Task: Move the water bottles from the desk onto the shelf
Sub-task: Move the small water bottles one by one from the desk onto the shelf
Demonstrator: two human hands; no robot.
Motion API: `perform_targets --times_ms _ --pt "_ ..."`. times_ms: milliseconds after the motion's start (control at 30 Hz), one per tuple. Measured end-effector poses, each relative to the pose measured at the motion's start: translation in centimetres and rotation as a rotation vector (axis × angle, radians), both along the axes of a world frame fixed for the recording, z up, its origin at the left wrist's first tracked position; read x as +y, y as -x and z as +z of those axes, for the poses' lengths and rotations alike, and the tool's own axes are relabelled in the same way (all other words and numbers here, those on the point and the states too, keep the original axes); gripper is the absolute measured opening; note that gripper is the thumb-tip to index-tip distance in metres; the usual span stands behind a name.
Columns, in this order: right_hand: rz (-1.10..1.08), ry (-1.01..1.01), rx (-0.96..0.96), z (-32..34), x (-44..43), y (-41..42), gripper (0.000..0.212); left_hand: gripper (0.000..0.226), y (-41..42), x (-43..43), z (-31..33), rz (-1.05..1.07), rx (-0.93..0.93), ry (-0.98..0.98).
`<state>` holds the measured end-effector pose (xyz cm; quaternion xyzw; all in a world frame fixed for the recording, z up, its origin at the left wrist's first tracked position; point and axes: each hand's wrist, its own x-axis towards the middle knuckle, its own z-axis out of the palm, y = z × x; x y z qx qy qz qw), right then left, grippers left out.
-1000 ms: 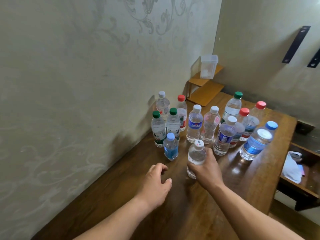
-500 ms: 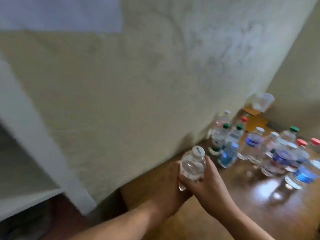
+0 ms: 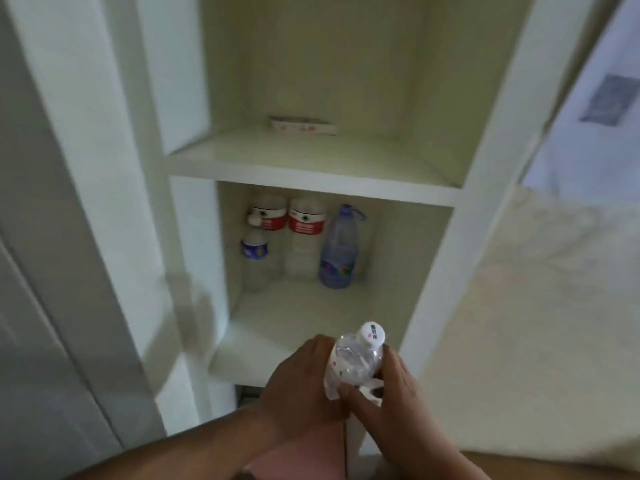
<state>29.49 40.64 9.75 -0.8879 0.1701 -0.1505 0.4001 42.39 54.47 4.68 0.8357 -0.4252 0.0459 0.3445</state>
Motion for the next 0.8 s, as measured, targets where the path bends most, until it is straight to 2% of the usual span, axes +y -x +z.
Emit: perform_targets --times_ms 67,167,300,367,500,700,800 --pt "0.014 -0.011 0.015 -0.3 0.7 -3.4 0.047 0.045 -2.4 0.8 0.2 0.062 0.129 0.049" --pt "0.039 -0.035 0.105 -2.1 0.9 -8.3 0.040 0.055 -5.9 0.7 -0.6 0.197 0.291 0.185" --pt "0.030 -0.099 0.242 -5.5 1.1 -13.7 0.050 0.059 -10.6 0.0 -2.2 0.283 0.385 0.208" --pt "0.021 -0.101 0.258 -7.1 1.4 -16.1 0.048 0.059 -12.5 -0.3 -2.8 0.300 0.398 0.207" --pt "0.012 0.073 0.234 -9.1 1.0 -20.5 0.022 0.063 -16.4 -1.3 -4.0 0.323 0.392 0.236" --pt "-0.058 -0.037 0.099 -11.3 0.0 -27.4 0.036 0.087 -21.4 -2.6 -6.2 0.390 0.317 0.316" --pt "-0.081 0.010 0.066 -12.2 -0.4 -30.1 0.045 0.080 -23.1 -3.7 -6.8 0.439 0.320 0.389"
